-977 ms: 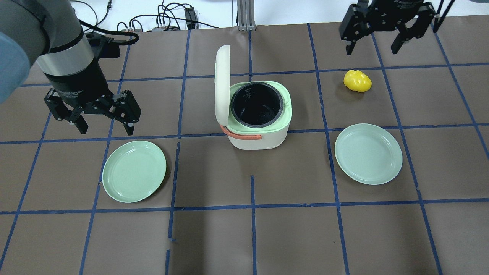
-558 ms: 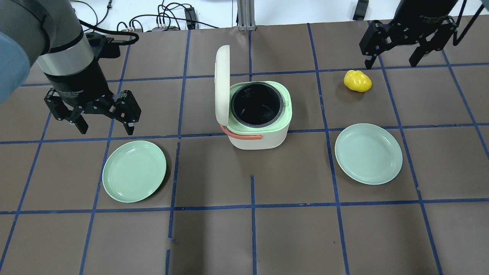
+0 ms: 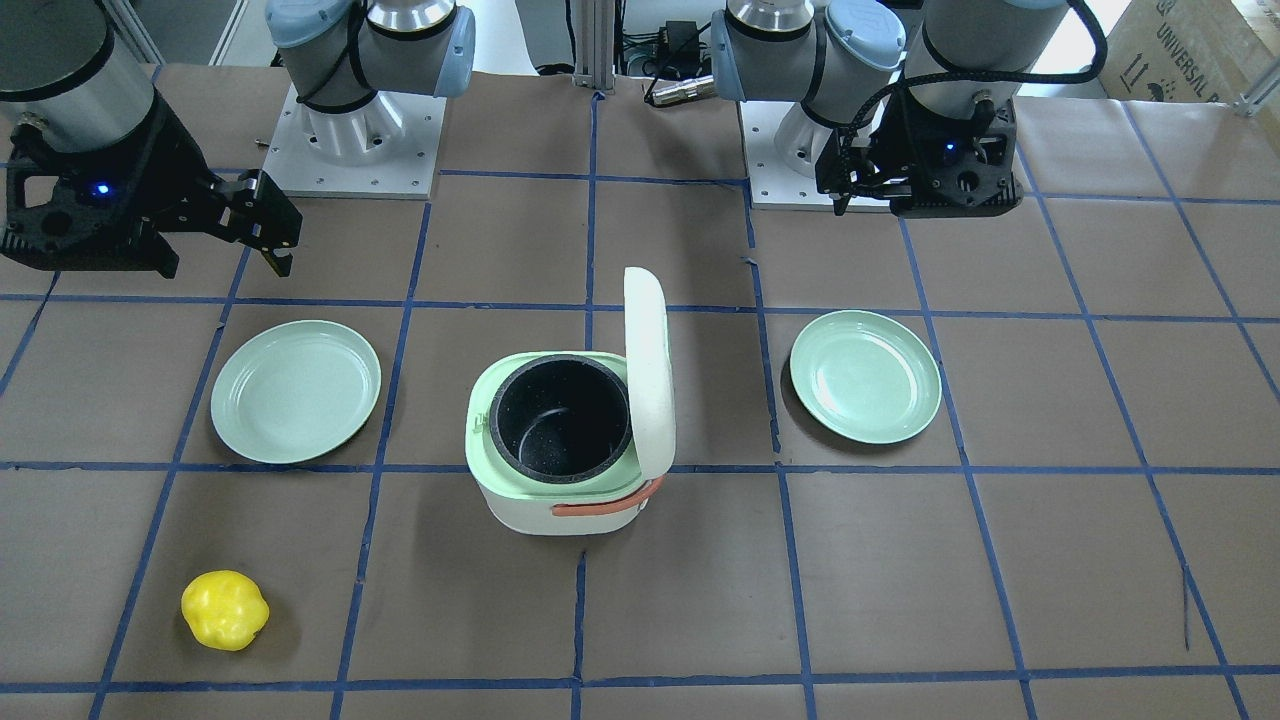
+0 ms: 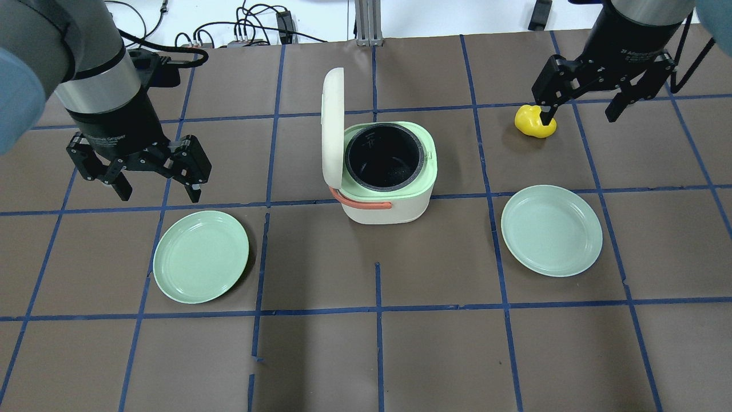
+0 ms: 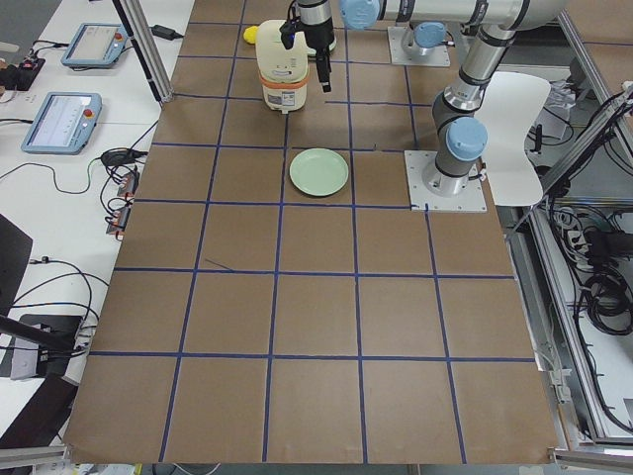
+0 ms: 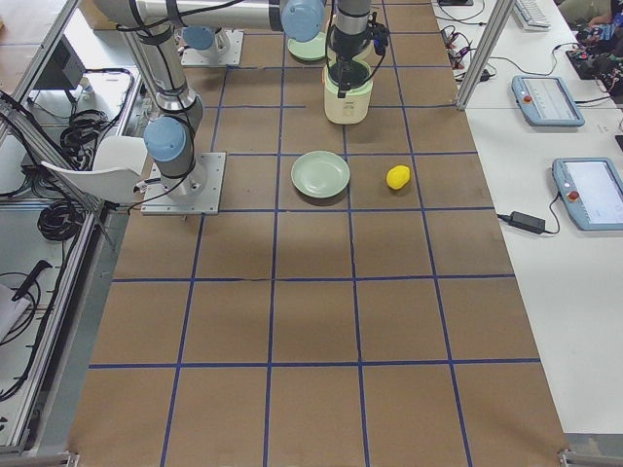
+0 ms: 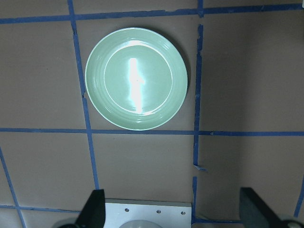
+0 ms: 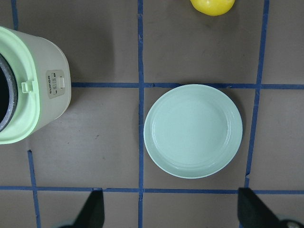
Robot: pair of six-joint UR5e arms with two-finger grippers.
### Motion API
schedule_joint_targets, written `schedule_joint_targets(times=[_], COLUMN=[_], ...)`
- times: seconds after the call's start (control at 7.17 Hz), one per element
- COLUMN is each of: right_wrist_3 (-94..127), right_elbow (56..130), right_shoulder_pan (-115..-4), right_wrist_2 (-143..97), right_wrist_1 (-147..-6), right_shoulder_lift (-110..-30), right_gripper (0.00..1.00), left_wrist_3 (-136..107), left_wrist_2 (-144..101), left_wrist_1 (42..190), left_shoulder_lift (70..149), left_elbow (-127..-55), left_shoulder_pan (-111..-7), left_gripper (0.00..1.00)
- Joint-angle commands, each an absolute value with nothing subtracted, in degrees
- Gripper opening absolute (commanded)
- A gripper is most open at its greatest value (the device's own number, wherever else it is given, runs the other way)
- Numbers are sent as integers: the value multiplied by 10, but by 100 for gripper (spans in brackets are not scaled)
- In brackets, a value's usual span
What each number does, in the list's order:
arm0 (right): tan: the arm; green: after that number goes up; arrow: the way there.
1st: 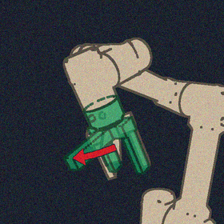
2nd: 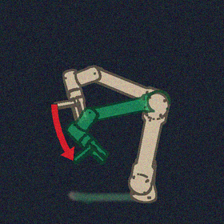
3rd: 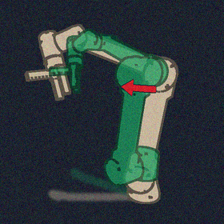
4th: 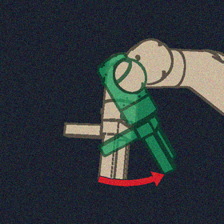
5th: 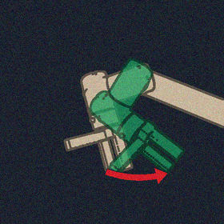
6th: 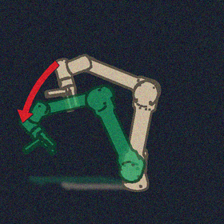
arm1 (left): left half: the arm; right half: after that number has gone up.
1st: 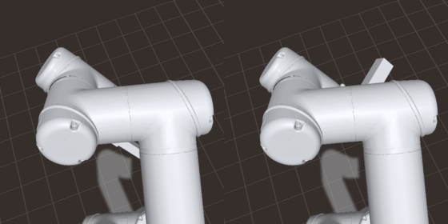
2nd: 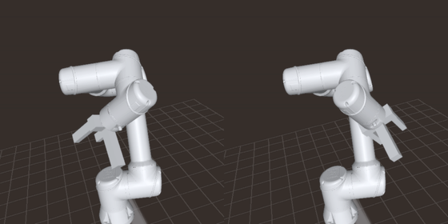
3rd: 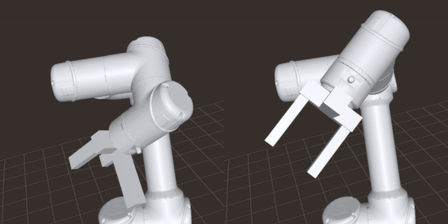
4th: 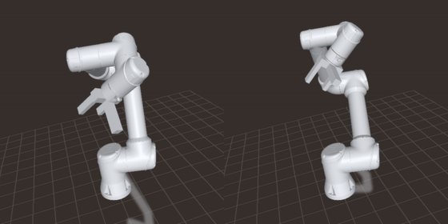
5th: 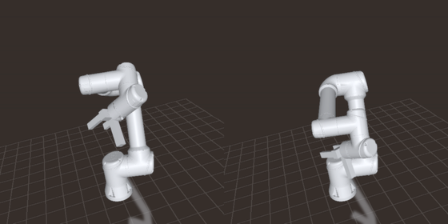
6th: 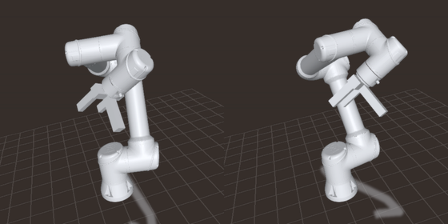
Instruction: Press rice cooker button
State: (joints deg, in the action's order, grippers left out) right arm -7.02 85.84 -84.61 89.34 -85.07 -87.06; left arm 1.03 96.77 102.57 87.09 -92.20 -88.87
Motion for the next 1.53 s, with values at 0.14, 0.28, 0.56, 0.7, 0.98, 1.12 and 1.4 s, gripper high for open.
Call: schedule_joint_targets(times=[0.14, 0.28, 0.56, 0.7, 0.98, 1.12, 1.4], right_wrist_3=[-67, -67, -66, -65, -67, -68, -68], right_elbow=[857, 855, 855, 852, 840, 840, 849], right_shoulder_pan=[-872, -872, -872, -872, -872, -872, -872], right_wrist_2=[893, 894, 895, 894, 894, 894, 892], right_wrist_1=[-852, -852, -852, -851, -848, -849, -852], right_shoulder_lift=[-866, -867, -868, -871, -871, -868, -863], right_gripper=[100, 100, 100, 100, 100, 100, 100], left_wrist_3=[11, 10, 10, 11, 10, 10, 11], left_wrist_2=[968, 968, 968, 968, 968, 968, 968], left_wrist_1=[1026, 1026, 1026, 1026, 1026, 1026, 1026], left_shoulder_lift=[871, 871, 871, 871, 871, 871, 870], left_elbow=[-922, -922, -922, -922, -922, -922, -922], left_shoulder_pan=[-889, -889, -889, -889, -889, -889, -889], left_gripper=[100, 100, 100, 100, 100, 100, 100])
